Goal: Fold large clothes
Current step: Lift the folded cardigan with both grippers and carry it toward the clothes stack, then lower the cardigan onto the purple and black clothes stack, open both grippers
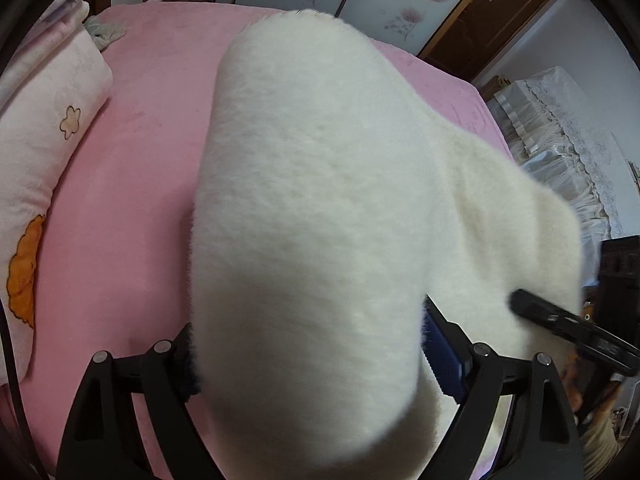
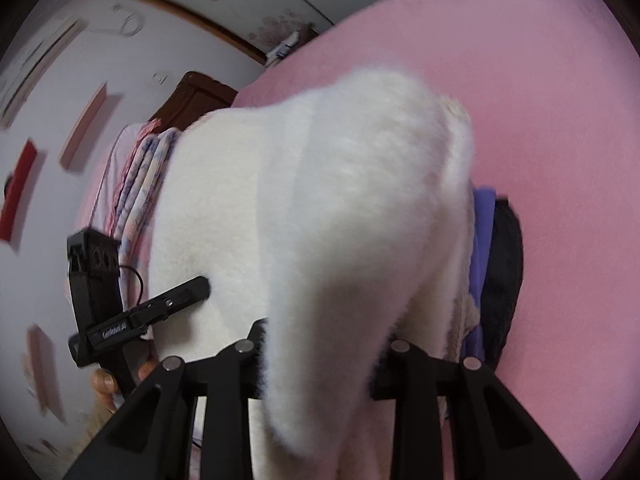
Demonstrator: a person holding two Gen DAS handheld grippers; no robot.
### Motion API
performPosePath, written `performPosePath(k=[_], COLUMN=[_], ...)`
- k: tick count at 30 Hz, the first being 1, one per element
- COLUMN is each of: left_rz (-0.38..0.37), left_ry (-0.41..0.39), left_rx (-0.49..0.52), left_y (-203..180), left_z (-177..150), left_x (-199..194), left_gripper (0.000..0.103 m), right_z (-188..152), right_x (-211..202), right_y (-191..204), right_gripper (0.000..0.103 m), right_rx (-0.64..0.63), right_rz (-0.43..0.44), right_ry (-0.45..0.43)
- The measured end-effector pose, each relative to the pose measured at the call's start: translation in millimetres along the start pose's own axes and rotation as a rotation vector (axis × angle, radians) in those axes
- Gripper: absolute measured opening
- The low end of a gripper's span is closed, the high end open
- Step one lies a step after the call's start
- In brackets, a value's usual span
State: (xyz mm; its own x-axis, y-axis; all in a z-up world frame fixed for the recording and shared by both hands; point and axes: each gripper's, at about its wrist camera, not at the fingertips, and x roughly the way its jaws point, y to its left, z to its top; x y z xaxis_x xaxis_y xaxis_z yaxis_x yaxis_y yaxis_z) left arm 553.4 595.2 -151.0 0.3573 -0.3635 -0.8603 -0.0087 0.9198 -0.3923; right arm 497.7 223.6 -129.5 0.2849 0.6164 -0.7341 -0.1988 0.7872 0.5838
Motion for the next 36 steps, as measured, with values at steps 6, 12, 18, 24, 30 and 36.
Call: performPosePath(k=[6, 12, 18, 24, 30, 36], left_rz=[-0.009, 0.049, 0.127, 0.303, 0.271, 0.201], left_ry=[-0.022, 0.008, -0.011, -0.125, -0.185, -0.204], left_rx=[-0.08, -0.089, -0.064, 0.06, 0.081, 0.065], left_y=[6.5, -4.0, -13.4, -61.8, -99.3, -130.5], left_z=[4.5, 2.7, -1.6, -14.7, -37.2, -69.6], left_x=[-3.8, 11.9, 7.2, -31.8, -68.2, -98.8], left_gripper=[0.092, 0.099, 0.103, 0.102, 0.102, 0.102], right_z=[24.8, 21.0, 15.0, 12.6, -2.0, -39.4], right_x=[-19.6, 27.6, 23.0, -18.6, -59.0, -96.8], right_y=[34.2, -34.1, -39.0, -12.4, -7.9, -2.4], right_gripper=[0.027, 0.034, 0.05, 0.08, 0.08, 0.08], right_rx=[-0.155, 0.053, 0.072, -0.069, -0.078, -0.066], right_rz=[-0.025, -0.031, -0.045, -0.168, -0.19, -0.187], right_ry=[-0.078, 0.008, 0.019, -0.043, -0.054, -0.033])
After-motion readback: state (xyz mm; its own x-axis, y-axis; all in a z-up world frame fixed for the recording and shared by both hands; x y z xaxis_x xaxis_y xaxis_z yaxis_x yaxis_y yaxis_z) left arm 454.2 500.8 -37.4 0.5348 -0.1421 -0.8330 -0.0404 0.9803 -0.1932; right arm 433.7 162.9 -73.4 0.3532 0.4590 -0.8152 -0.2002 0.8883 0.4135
